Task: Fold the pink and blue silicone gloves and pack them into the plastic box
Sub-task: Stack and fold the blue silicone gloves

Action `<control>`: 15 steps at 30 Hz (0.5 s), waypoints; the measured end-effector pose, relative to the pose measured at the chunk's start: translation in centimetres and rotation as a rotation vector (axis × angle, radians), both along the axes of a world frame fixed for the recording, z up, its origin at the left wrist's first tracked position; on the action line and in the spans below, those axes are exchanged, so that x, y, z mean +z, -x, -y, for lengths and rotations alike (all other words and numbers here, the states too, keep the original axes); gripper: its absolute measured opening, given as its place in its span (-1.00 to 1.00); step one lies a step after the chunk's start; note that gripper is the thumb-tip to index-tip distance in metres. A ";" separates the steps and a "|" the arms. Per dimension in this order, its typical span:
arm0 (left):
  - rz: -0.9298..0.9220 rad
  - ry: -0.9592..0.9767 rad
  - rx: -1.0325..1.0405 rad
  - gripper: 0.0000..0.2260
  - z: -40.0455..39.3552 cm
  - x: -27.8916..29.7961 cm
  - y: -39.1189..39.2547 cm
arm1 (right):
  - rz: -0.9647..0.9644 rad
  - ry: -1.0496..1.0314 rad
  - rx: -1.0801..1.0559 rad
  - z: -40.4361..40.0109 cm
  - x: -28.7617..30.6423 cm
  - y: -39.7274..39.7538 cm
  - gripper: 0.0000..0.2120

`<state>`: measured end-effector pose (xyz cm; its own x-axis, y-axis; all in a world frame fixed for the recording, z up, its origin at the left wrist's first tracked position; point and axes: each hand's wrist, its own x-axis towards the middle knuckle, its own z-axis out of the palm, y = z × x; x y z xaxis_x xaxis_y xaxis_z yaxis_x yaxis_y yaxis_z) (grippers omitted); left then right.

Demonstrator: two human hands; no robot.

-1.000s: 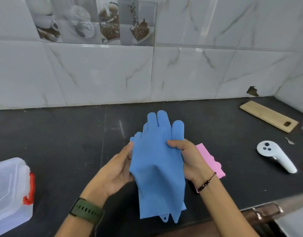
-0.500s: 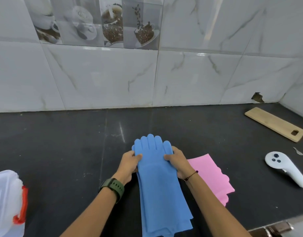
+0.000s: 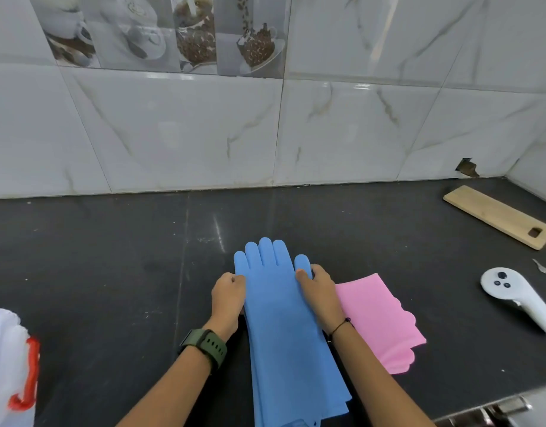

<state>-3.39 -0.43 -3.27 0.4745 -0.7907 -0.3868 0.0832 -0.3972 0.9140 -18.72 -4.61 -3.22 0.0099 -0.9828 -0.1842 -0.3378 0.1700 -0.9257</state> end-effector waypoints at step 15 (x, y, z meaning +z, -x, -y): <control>0.016 -0.118 -0.244 -0.41 -5.0 2.9 1.0 | -0.510 0.028 0.128 -4.1 2.0 2.1 -0.33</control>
<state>-4.41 4.56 -0.33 0.2823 -0.8322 -0.4773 -0.0420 -0.5077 0.8605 -20.87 -0.49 -1.24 0.0465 -0.9842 -0.1706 -0.7632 0.0752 -0.6418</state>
